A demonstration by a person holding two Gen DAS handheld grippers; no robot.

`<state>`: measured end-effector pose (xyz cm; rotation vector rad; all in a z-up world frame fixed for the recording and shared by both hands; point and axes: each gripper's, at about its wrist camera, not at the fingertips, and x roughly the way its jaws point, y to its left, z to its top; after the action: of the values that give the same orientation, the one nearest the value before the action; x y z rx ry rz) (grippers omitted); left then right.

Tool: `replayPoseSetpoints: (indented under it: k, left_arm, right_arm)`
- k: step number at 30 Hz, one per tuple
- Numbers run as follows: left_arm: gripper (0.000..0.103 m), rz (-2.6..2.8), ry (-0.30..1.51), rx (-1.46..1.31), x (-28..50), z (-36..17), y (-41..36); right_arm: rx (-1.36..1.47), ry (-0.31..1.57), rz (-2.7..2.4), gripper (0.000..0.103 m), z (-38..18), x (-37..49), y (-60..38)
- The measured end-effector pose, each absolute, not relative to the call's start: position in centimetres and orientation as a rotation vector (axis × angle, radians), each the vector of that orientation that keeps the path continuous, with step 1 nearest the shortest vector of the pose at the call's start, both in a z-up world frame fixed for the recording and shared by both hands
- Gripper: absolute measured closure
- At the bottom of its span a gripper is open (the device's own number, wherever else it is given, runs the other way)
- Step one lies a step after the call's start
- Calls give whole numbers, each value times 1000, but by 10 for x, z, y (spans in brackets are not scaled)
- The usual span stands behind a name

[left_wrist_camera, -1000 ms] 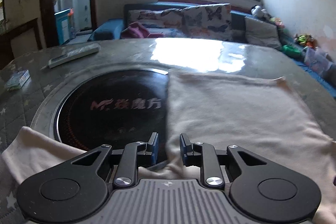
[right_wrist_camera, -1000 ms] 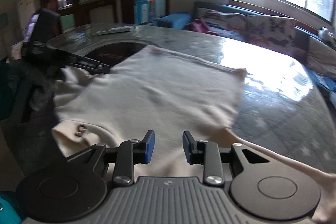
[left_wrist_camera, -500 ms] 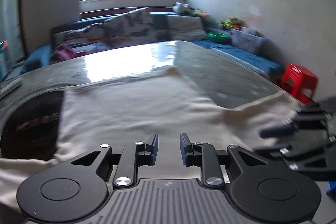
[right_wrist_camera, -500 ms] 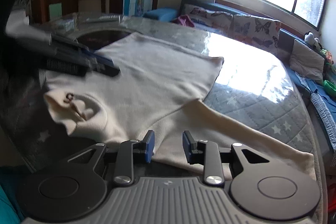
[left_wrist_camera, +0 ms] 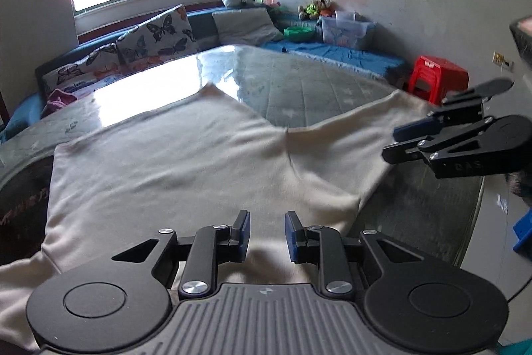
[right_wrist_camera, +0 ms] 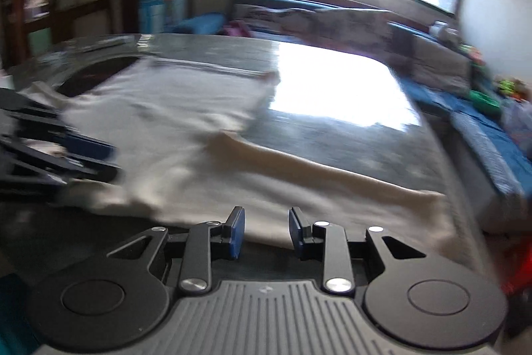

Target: Fold clothes

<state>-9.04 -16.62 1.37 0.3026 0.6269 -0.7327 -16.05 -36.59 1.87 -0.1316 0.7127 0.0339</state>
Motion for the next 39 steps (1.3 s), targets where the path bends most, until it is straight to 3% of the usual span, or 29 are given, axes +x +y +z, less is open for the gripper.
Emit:
replayPoseSetpoints:
  k: [13,35,39]
  left_arm:
    - [78,-794,622,349,-98,8,-174]
    - [74,-784,613,314,-85,18,-182]
    - [74,-780,624,315,-83,16,-185]
  right_arm:
    - [-77,724,-263,74,4,-149,-458]
    - [167,697,-320,71,4,-161,-494]
    - [187,687,-315,91,3,-161,-492]
